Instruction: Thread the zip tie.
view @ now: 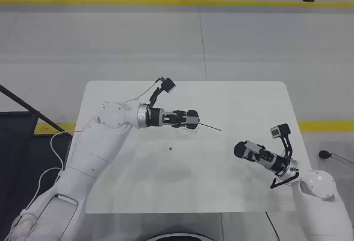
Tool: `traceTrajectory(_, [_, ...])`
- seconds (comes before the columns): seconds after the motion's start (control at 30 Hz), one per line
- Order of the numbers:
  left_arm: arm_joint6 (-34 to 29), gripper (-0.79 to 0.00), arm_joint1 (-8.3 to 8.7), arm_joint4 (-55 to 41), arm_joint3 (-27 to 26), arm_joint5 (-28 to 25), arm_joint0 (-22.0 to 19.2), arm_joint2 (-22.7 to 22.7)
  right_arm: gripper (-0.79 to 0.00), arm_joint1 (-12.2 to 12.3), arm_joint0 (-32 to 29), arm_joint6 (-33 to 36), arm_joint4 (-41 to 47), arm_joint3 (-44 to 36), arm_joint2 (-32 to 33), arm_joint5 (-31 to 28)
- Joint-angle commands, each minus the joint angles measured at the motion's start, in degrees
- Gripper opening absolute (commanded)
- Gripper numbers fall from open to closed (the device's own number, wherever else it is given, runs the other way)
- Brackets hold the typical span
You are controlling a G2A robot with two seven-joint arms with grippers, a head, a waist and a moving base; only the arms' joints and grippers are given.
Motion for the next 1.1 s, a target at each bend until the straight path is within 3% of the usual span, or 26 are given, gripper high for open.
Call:
traceTrajectory(0.0, [0.1, -0.785, -0.02, -0.5, 0.5, -0.1, -0.5, 1.1, 0.000, 0.0, 0.7, 0.3, 0.9, 0.6, -0.4, -0.8])
traceTrajectory(0.17, [0.8, -0.785, -0.21, -2.0, 1.7, -0.8, -1.7, 3.8, 0.000, 0.0, 1.1, -2.6, -0.9, -0.8, -2.3, -2.1])
traceTrajectory(0.23, [1.0, -0.785, -0.24, -2.8, 2.1, -1.0, -2.1, 4.6, 0.000, 0.2, 1.2, -5.3, -6.5, -1.8, -2.1, -1.5])
traceTrajectory(0.53, [1.5, -0.785, -0.20, -2.9, 3.5, -1.5, -2.7, 5.1, 0.000, 0.2, 1.2, -5.3, -6.5, -1.8, -2.1, -1.5])
traceTrajectory(0.67, [2.8, -0.785, -0.12, -1.7, 1.7, -0.8, -1.8, 5.2, 0.000, -0.1, 0.5, -9.2, -3.8, -2.3, -3.5, -0.3])
traceTrajectory(0.77, [2.6, -0.785, 0.10, -0.7, -0.3, -0.1, -1.1, 5.1, -0.099, -0.2, 0.9, -10.2, -2.2, -1.8, -4.3, 0.2])
traceTrajectory(0.83, [2.1, -0.785, 0.20, -0.5, -0.9, 0.4, -0.9, 5.2, -0.108, -0.3, 1.1, -11.2, -1.4, -1.5, -4.7, 0.3])
traceTrajectory(0.9, [2.1, -0.785, 0.23, 0.0, -1.0, 1.0, -0.8, 5.2, -0.228, -0.4, 1.4, -11.8, -0.8, -1.5, -5.4, 0.4])
traceTrajectory(1.07, [1.9, -0.785, 0.16, 0.1, -0.8, 1.6, -1.0, 5.6, -0.360, -0.3, 2.1, -11.1, -0.1, -1.2, -6.5, 0.6])
